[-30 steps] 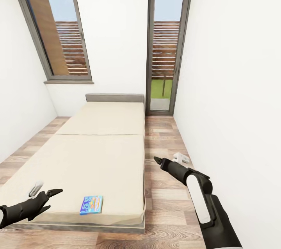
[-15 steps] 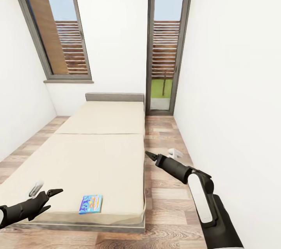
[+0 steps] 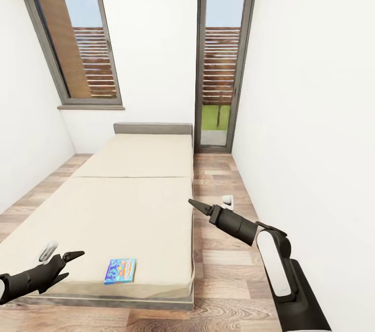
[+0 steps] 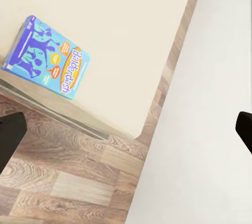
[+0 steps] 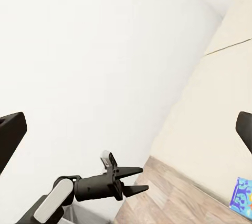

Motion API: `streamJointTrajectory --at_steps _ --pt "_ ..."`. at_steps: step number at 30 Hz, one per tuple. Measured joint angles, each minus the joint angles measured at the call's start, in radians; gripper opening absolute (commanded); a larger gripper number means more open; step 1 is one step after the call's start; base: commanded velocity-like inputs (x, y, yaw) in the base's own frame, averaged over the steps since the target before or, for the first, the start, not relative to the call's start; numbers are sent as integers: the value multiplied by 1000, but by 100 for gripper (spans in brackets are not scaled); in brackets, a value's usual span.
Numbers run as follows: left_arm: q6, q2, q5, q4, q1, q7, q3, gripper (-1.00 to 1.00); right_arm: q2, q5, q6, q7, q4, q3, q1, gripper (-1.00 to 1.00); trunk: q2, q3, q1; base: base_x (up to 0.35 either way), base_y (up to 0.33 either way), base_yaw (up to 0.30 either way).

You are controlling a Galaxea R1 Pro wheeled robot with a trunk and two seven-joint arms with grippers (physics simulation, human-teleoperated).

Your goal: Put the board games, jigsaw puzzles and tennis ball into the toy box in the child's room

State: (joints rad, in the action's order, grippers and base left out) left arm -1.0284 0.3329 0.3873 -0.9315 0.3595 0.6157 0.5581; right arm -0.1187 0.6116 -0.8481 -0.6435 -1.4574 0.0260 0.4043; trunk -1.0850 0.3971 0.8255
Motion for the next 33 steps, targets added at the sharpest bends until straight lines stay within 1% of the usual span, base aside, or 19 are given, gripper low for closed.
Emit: streamJointTrajectory --at_steps 6,11,16,18,22,27,33 --pt "0 1 0 1 0 23 1 100 3 2 -1 -11 8 17 0 100 -42 19 23 0 0 0" --pt "0 2 -1 2 0 37 1 100 3 1 2 -10 16 21 0 100 -77 35 42 0 0 0" --pt "0 6 -2 19 0 77 0 100 5 -3 8 -8 65 29 1 100 -112 50 61 0 0 0" --pt "0 14 -2 30 0 100 0 100 6 -6 8 -9 78 39 1 100 -126 56 69 0 0 0" --pt "-1 26 -2 42 0 152 0 100 14 -6 7 -13 89 55 1 100 -154 69 84 0 0 0" --pt "-1 38 -2 45 0 199 0 100 18 -7 8 -14 91 59 1 100 -189 85 104 0 0 0" --pt "-2 44 -3 46 0 227 0 100 19 -7 9 -15 92 61 1 100 -231 104 127 0 0 0"
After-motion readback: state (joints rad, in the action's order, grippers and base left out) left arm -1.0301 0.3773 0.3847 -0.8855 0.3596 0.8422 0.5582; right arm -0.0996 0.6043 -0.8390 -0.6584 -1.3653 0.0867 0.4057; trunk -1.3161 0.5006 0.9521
